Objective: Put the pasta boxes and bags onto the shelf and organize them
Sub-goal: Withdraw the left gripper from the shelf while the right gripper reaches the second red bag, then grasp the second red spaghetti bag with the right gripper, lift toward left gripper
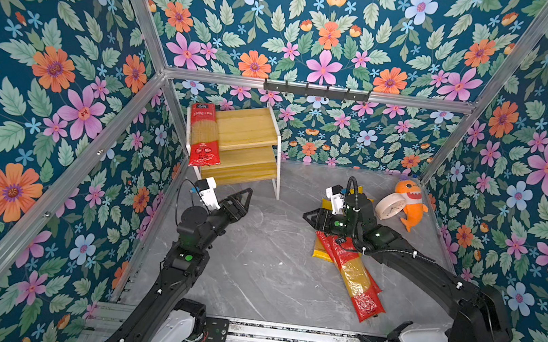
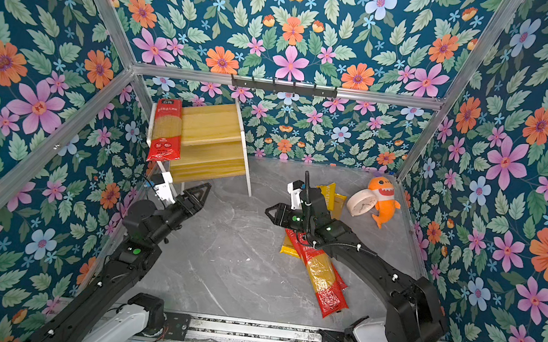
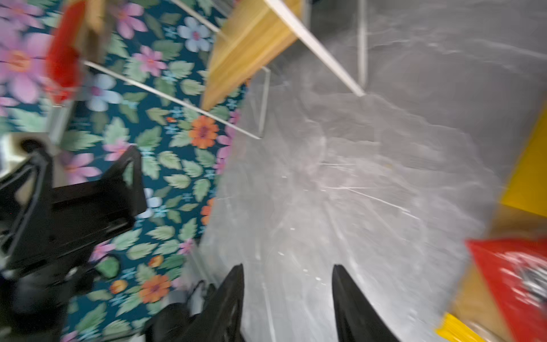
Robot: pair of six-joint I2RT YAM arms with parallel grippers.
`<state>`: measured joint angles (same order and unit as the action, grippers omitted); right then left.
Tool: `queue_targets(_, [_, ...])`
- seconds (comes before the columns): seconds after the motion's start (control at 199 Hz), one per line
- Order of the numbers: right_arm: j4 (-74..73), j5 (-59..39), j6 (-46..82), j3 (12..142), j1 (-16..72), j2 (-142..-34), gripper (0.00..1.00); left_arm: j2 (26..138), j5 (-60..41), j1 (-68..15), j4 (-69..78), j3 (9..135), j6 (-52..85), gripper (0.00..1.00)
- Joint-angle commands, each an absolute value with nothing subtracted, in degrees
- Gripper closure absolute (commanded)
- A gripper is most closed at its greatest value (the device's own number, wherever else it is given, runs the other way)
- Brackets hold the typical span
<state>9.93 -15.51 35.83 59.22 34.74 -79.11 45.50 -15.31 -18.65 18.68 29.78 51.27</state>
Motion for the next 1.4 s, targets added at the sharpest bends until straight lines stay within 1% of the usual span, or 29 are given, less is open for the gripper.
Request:
queue_targets(0.0, [34.1,2.0,24.6,60.7,34.7,-77.0,0.48,46.1,-7.3,-25.6,16.1,29.0,43.8,0.27])
queue_targets(0.08, [40.3,8.0,22.9,61.2,34.7,-75.8,0.45,48.8,-2.5,-31.9,16.4,28.9,41.3,0.27])
queue_targets(0.176, [46.2,12.3,23.7,61.2,35.4,-75.8,0.40,53.9,1.9,-38.5,18.8,29.2,38.9,0.27])
queue_targets(0.261, [48.3,16.4,25.3,60.9,39.1,-77.1,0.36,59.3,4.7,-43.0,21.3,29.6,37.4,0.27])
queue_targets(0.356, [49.0,18.0,26.9,62.3,42.3,-81.0,0.35,65.7,8.9,-47.4,24.4,30.1,36.3,0.28])
queue_targets(0.497, [50.5,19.1,27.9,67.2,43.3,-87.8,0.35,72.0,14.5,-51.2,26.9,30.0,38.5,0.29])
queue_targets(0.692, [48.1,19.2,26.8,70.0,43.5,-94.5,0.39,72.7,16.8,-51.8,30.6,25.9,43.8,0.29])
queue_targets(0.722, [48.0,19.4,26.6,70.3,43.5,-96.9,0.40,72.6,16.9,-51.8,30.6,25.9,43.8,0.30])
queue_targets(0.808, [48.3,20.9,26.3,71.0,43.5,-99.5,0.45,72.3,17.3,-51.8,30.5,25.9,43.2,0.29])
queue_targets(0.898, [48.3,23.0,26.0,71.3,43.5,-101.5,0.55,72.2,17.6,-51.8,30.2,26.3,42.7,0.29])
queue_targets(0.993, [48.7,24.8,26.1,71.4,43.5,-102.3,0.67,72.6,17.0,-51.8,30.1,27.4,41.7,0.29])
queue_targets(1.074, [48.2,24.9,26.2,70.9,43.5,-101.1,0.76,72.9,16.7,-51.8,30.1,28.1,40.9,0.29])
queue_targets(1.154, [47.7,24.1,26.6,70.2,43.5,-98.9,0.82,73.3,16.7,-51.8,30.1,28.5,40.4,0.29])
queue_targets(1.274, [46.2,21.1,27.4,69.4,43.3,-95.6,0.88,73.7,15.8,-51.8,31.0,28.2,40.7,0.28])
queue_targets(1.4, [45.8,19.3,27.9,70.3,43.1,-91.0,0.92,74.0,8.8,-51.8,36.7,26.8,38.8,0.27])
